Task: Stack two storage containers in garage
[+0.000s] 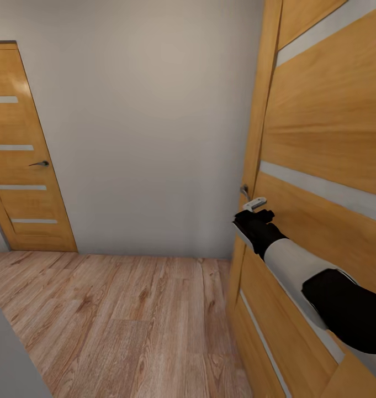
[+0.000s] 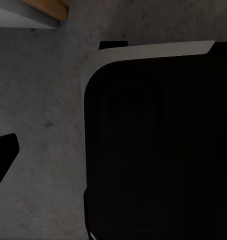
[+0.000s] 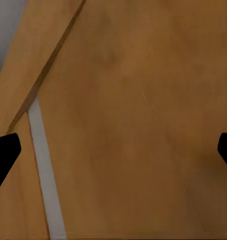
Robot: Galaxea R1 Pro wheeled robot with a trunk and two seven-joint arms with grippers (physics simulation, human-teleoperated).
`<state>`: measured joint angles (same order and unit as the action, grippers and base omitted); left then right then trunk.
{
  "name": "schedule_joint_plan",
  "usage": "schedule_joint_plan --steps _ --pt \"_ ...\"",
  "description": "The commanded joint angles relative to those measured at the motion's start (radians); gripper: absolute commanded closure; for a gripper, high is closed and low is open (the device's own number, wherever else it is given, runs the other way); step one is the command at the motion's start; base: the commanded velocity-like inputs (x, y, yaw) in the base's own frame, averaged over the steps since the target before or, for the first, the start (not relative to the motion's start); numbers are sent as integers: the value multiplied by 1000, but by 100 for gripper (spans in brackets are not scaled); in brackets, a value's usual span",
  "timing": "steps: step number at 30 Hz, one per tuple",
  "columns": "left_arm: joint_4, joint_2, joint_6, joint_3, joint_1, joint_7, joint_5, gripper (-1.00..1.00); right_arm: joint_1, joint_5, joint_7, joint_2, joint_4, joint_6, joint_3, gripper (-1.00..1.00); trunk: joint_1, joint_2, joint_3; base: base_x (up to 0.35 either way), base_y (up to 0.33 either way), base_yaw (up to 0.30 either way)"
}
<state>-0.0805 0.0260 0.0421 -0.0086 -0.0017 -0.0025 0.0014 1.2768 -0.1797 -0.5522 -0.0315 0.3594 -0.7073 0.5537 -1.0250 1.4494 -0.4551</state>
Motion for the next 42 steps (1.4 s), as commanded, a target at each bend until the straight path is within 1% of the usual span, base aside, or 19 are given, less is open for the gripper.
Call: schedule_joint_plan --steps 1,6,13,21,24,28,42 --pt "-1 0 2 -1 0 0 0 -100 1 10 -11 5 0 -17 5 -100 0 1 -1 0 0 0" --pt "-1 0 2 -1 0 0 0 -100 1 10 -11 13 0 -17 5 -100 0 1 -1 0 0 0" --pt "-1 0 2 -1 0 0 0 -100 1 9 -11 38 0 -17 5 -100 0 1 -1 0 0 0" --pt "-1 0 2 -1 0 0 0 -100 1 9 -11 57 0 -16 5 -100 0 1 -1 0 0 0" --pt "-1 0 2 -1 0 0 0 -100 1 9 -11 70 0 -15 5 -100 0 1 -1 0 0 0" --pt "-1 0 2 -1 0 0 0 -100 1 9 -11 76 0 -15 5 -100 0 1 -1 0 0 0" --pt "-1 0 2 -1 0 0 0 -100 1 9 -11 82 1 -15 5 -100 0 1 -1 0 0 0"
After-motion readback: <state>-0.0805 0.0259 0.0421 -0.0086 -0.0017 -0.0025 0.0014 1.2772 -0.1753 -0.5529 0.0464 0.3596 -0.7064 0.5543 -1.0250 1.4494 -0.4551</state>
